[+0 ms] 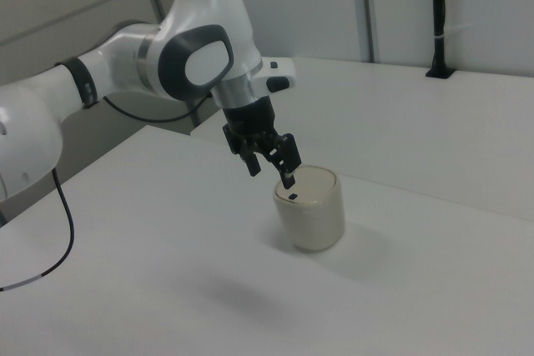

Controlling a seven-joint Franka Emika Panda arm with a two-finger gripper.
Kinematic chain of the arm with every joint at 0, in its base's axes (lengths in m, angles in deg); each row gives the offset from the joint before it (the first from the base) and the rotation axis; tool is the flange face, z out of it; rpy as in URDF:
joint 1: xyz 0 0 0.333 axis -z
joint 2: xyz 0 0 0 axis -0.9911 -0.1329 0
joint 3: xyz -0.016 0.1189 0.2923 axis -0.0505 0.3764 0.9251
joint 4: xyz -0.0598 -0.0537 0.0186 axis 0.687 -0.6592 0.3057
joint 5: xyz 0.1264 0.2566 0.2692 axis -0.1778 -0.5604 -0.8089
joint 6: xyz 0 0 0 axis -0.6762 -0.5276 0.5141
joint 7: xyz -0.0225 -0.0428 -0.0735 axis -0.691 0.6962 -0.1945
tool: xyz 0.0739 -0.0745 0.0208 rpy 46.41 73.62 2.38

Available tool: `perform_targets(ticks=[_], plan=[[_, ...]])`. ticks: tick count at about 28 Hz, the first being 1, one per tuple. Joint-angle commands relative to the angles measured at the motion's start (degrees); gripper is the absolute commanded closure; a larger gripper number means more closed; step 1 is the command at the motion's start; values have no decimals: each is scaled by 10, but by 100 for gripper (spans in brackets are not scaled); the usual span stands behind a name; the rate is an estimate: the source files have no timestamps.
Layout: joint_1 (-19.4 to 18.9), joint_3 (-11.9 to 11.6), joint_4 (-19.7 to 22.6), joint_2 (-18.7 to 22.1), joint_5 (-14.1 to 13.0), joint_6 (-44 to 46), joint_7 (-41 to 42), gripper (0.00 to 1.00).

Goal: Close the trash can

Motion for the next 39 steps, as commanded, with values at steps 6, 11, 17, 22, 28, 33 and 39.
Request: perform_targets(ticks=[6, 11, 17, 22, 28, 33, 39], plan=[[-1, -19, 7, 34, 9, 117, 25, 0], [-1, -35, 7, 44, 8, 135, 43, 0], [-1, -57, 8, 51, 2, 134, 66, 0], [17, -60, 8, 50, 2, 127, 80, 0], [20, -60, 7, 51, 0, 108, 94, 0], [20, -60, 8, 49, 0, 90, 94, 0], [20, -60, 8, 47, 0, 81, 95, 0]])
